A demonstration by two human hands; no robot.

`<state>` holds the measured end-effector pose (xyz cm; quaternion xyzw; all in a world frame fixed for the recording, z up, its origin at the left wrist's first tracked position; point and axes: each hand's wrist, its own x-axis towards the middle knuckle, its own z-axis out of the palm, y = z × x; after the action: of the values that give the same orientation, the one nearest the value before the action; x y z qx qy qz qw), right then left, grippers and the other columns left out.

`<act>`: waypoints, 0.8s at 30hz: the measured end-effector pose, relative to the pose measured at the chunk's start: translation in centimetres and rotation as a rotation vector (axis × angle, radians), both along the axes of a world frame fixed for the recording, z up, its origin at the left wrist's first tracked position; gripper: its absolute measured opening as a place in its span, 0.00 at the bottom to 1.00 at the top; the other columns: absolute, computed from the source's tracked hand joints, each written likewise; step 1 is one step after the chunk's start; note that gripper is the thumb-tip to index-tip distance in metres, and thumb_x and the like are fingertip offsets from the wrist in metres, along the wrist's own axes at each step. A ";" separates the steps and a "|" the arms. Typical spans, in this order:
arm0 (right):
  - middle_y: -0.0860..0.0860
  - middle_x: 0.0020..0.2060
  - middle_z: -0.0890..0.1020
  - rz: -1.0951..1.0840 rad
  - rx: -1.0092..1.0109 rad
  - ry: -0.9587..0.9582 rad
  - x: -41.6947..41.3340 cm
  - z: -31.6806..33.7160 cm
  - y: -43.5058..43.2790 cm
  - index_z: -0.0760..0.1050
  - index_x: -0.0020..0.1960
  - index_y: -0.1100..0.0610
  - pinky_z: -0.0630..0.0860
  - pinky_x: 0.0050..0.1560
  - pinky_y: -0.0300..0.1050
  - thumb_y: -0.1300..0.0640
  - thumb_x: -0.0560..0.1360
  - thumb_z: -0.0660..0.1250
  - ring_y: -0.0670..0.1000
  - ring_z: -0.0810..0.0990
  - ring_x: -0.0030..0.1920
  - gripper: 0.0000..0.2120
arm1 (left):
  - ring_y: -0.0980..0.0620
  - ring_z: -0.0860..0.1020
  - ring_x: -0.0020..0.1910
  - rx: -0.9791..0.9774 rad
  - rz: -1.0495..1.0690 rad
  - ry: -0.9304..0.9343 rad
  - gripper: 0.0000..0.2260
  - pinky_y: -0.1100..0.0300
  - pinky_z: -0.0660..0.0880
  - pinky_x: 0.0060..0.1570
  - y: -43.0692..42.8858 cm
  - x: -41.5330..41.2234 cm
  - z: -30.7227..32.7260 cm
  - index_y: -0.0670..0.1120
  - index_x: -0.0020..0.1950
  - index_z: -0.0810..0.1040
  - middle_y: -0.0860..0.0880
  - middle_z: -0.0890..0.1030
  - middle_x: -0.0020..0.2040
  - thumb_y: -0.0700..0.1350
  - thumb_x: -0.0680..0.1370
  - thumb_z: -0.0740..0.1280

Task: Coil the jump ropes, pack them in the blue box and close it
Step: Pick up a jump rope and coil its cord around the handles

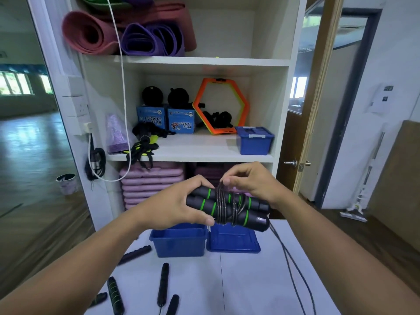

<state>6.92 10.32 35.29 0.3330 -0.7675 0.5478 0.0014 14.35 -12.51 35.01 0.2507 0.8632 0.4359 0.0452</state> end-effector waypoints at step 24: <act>0.48 0.47 0.84 -0.209 0.482 0.303 0.4 -2.9 -0.8 0.80 0.56 0.54 0.78 0.52 0.51 0.52 0.81 0.62 0.48 0.80 0.47 0.11 | 0.54 0.80 0.52 -0.357 0.328 0.103 0.25 0.49 0.78 0.55 -5.1 -7.7 -5.8 0.56 0.59 0.64 0.55 0.81 0.56 0.68 0.72 0.69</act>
<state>7.28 9.48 32.38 0.3209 -0.8965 0.2909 0.0931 6.66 -17.62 29.17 0.1171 0.9568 0.2647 -0.0264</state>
